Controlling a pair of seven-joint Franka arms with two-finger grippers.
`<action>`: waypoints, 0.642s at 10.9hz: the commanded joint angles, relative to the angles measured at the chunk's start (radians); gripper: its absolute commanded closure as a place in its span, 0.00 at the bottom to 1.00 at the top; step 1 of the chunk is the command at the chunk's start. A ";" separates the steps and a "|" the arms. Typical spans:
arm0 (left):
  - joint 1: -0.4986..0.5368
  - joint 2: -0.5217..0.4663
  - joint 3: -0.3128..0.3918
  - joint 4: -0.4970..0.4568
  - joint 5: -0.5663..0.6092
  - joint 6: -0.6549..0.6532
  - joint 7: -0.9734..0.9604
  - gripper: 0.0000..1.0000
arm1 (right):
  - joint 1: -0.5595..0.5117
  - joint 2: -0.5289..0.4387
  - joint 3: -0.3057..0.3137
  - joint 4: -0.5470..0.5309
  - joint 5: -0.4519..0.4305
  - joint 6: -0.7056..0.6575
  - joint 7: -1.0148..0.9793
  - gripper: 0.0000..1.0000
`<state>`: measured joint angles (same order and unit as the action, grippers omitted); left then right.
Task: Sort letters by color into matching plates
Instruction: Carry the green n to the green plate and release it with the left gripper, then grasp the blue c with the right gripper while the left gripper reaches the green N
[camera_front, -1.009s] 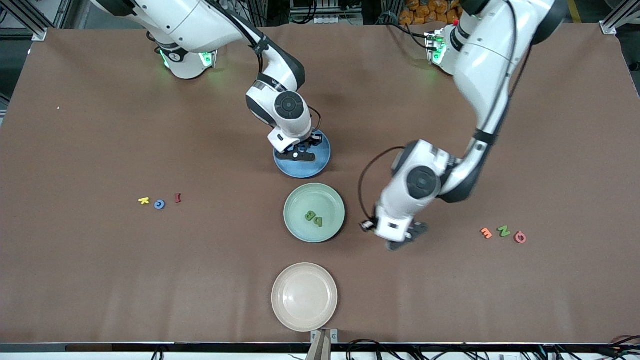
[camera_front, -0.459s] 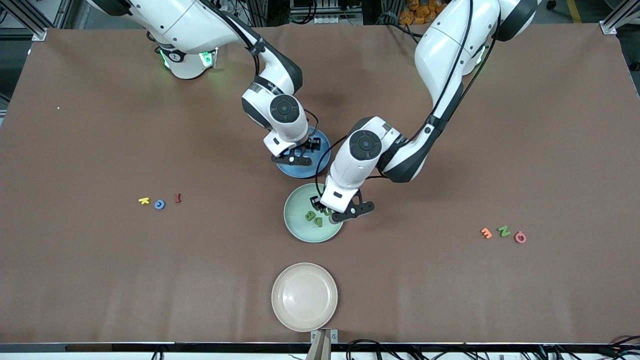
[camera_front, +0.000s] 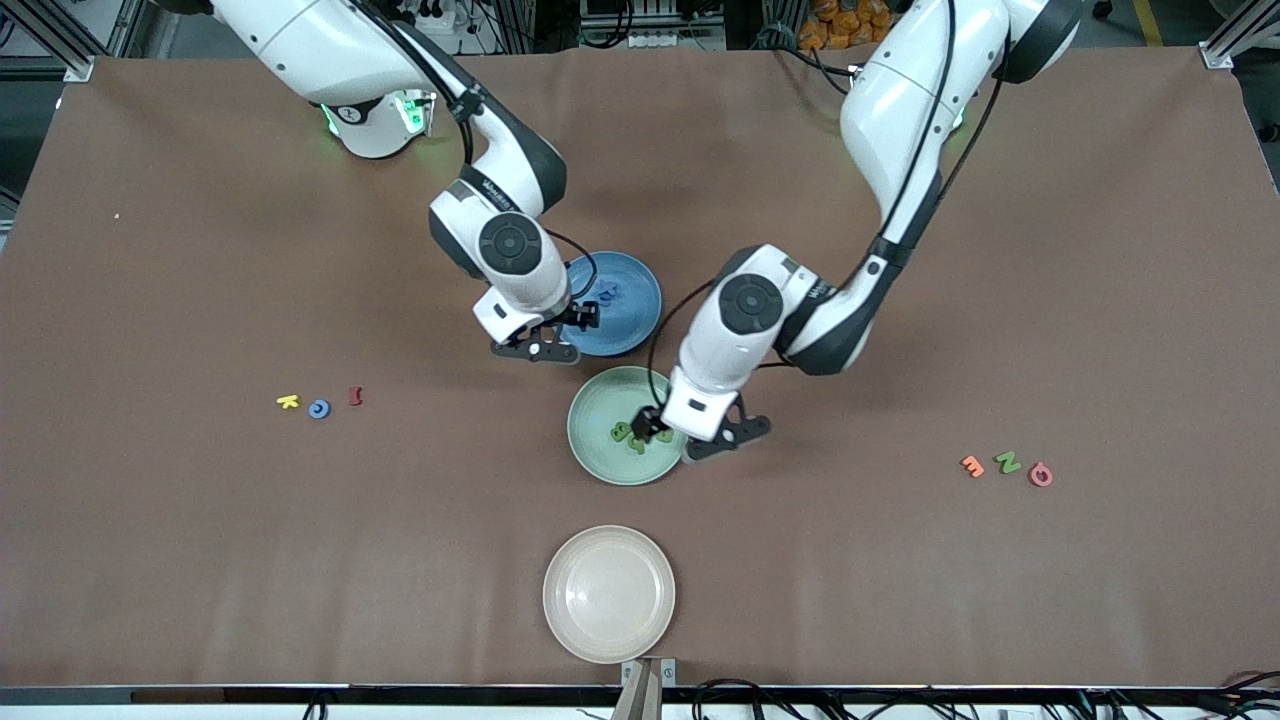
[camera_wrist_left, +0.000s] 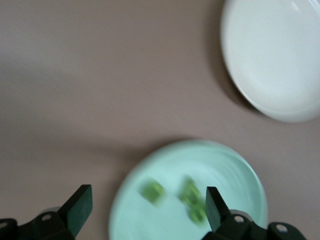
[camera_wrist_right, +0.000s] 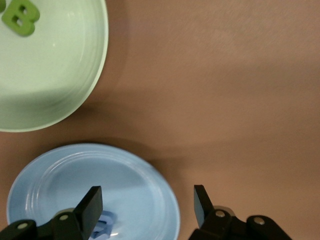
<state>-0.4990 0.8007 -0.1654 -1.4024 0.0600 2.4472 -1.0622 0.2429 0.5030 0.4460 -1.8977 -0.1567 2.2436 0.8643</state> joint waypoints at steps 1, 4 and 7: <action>0.120 -0.025 0.093 0.002 0.017 -0.094 0.052 0.00 | -0.086 -0.050 -0.004 -0.011 -0.009 -0.032 -0.131 0.18; 0.265 -0.017 0.098 -0.007 0.067 -0.146 0.175 0.00 | -0.123 -0.070 -0.122 0.016 -0.007 -0.081 -0.357 0.18; 0.400 -0.009 0.098 -0.017 0.100 -0.272 0.465 0.00 | -0.146 -0.090 -0.245 0.016 -0.001 -0.098 -0.626 0.18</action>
<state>-0.1740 0.7980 -0.0599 -1.4033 0.1303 2.2347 -0.7370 0.1155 0.4448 0.2613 -1.8708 -0.1578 2.1672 0.4042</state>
